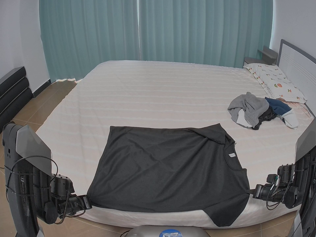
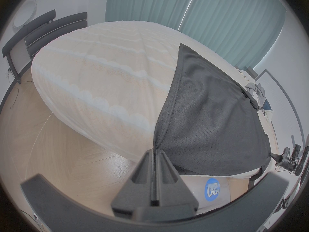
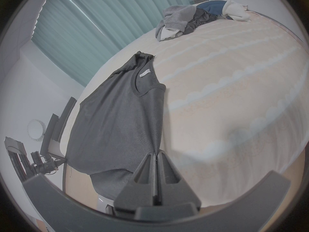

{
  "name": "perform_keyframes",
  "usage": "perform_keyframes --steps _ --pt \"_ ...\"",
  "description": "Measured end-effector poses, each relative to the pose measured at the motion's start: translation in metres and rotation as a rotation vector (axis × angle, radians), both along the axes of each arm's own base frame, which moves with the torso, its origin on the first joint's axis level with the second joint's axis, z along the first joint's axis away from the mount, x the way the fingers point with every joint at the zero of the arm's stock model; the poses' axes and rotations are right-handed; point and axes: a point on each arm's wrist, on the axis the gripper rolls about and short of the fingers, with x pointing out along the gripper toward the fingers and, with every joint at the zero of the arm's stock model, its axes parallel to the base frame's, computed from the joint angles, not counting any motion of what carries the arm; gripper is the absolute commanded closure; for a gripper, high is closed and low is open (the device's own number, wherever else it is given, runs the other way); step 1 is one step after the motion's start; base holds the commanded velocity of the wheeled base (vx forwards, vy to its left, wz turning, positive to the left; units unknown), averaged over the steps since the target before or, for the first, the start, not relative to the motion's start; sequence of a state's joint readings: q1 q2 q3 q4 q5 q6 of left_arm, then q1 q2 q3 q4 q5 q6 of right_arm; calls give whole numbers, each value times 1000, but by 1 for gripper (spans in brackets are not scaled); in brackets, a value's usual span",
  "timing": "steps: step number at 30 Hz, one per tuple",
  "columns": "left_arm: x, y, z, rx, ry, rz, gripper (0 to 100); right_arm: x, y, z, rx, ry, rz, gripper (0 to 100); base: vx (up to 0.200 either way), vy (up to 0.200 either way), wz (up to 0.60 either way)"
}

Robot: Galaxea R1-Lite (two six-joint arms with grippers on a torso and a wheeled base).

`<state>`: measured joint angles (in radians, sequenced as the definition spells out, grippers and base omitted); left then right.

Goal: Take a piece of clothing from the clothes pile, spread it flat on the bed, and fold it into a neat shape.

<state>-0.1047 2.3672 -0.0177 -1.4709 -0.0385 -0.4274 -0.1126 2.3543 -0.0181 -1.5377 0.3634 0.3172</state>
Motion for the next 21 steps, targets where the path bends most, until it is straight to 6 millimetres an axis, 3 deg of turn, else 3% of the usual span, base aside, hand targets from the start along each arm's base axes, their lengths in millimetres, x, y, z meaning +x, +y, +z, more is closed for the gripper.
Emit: perform_keyframes --steps 21 --pt "-12 -4 -3 35 118 -50 100 -18 -9 4 -185 123 58 100 0 0 0"
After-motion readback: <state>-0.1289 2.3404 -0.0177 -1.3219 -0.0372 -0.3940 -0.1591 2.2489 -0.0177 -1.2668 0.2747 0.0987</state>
